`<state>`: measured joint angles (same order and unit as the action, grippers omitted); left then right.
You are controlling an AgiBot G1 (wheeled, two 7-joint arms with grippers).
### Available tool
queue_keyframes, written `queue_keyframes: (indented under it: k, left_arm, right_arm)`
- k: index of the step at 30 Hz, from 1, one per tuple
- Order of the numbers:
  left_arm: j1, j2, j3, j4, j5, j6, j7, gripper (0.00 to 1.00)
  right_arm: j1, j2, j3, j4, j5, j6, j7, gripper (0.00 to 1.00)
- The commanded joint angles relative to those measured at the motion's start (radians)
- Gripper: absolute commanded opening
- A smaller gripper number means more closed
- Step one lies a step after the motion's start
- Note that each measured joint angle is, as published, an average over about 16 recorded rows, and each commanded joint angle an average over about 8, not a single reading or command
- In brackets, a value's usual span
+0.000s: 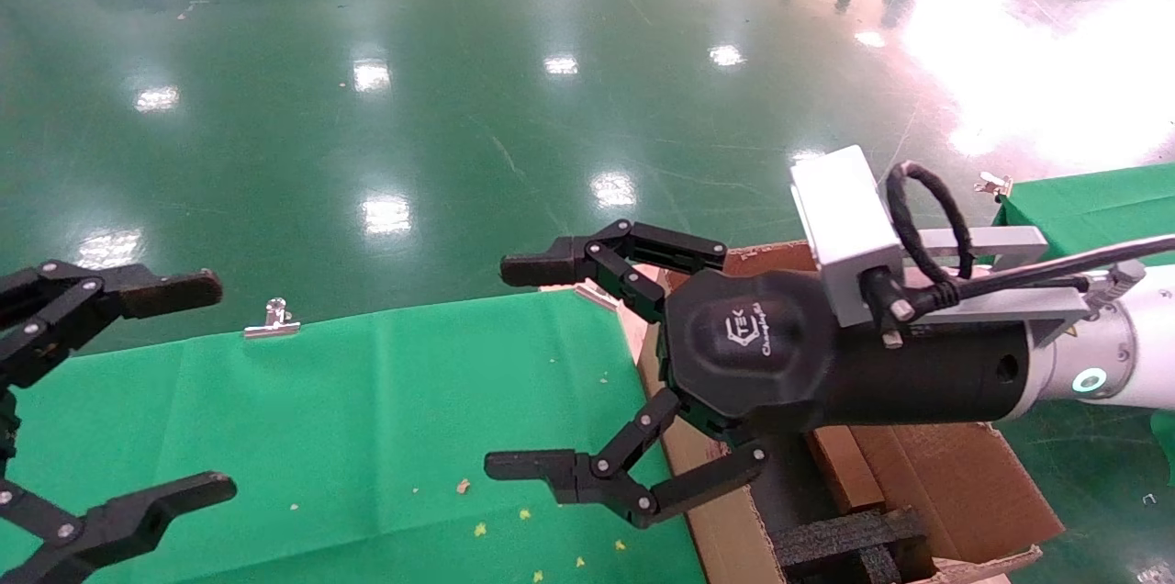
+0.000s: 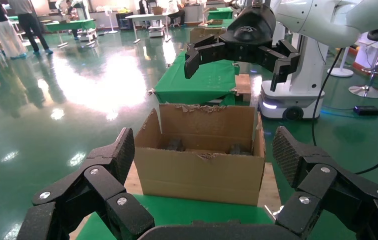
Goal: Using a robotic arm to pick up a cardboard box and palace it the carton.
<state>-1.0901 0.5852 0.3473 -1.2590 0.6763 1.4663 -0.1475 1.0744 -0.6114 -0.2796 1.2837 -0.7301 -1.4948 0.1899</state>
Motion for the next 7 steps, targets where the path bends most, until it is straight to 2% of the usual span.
queue_keyframes:
  k: [1,7]
  left_arm:
    - [0.000,0.000,0.000,0.000,0.000,0.000,0.000,1.00]
    - [0.000,0.000,0.000,0.000,0.000,0.000,0.000,1.00]
  right_arm:
    - [0.001,0.000,-0.002,0.000,0.000,0.001,0.000,1.00]
    - [0.003,0.000,-0.004,0.000,-0.001,0.002,0.001,1.00]
